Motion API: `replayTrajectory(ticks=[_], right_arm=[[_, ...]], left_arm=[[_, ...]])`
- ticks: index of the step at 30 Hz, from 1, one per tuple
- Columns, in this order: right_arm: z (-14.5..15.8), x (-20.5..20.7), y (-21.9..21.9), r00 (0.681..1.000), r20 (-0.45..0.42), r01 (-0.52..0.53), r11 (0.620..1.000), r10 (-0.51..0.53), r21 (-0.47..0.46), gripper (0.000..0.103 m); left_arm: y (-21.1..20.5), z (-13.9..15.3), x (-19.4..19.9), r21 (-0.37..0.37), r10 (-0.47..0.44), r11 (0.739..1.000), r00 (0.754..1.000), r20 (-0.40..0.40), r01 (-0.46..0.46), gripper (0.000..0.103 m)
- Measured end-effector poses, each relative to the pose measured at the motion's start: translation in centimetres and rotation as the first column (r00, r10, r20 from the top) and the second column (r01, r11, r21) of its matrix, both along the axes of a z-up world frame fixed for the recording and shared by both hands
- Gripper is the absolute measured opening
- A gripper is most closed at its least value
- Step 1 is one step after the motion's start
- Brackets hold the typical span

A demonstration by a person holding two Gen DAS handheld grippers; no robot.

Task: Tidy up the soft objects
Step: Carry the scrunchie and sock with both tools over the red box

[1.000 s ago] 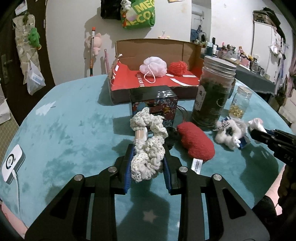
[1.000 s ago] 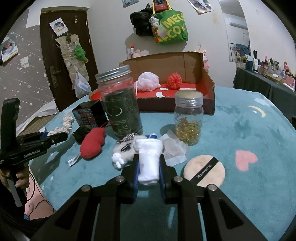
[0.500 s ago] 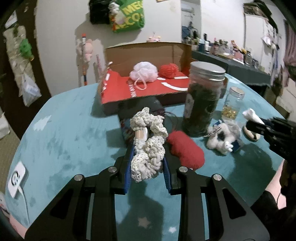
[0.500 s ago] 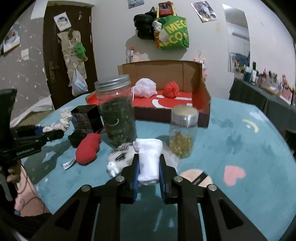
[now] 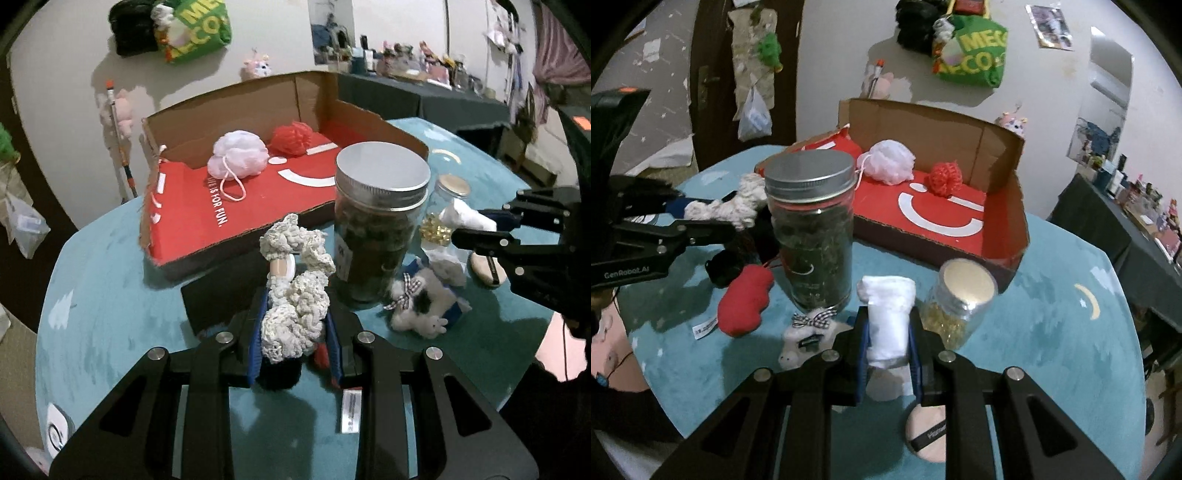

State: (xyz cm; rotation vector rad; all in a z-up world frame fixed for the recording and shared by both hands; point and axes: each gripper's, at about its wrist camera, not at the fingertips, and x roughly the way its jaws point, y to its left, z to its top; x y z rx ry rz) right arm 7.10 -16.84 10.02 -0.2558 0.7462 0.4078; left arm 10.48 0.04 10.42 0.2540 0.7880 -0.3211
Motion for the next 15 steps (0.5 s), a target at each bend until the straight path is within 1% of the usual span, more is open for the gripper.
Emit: replayTrajectory(ticks=[4,8,12,15], right_arm=[[0.6,1.1,0.5,0.999,-0.013,-0.031,0.999,0.03,-0.045,0.02],[1.2,2.0,0.9,0.998,-0.025,-0.055,0.996,0.053,-0.072,0.02],[1.7,3.0,1.1,0.997,-0.032,-0.067,0.993,0.065,-0.092,0.02],[2.1,3.8,1.1,0.996,-0.044,-0.077,0.994,0.074,-0.08,0.02]], left_arm=[[-0.5,0.3,1.6,0.009,-0.037,0.999,0.998,-0.044,0.037,0.026],[-0.7,0.5,2.7,0.033,-0.056,0.998,0.997,-0.051,0.058,0.026],[-0.7,0.7,4.0,0.028,-0.072,0.997,0.994,-0.077,0.074,0.026],[-0.5,0.8,5.0,0.029,-0.072,0.997,0.994,-0.086,0.075,0.026]])
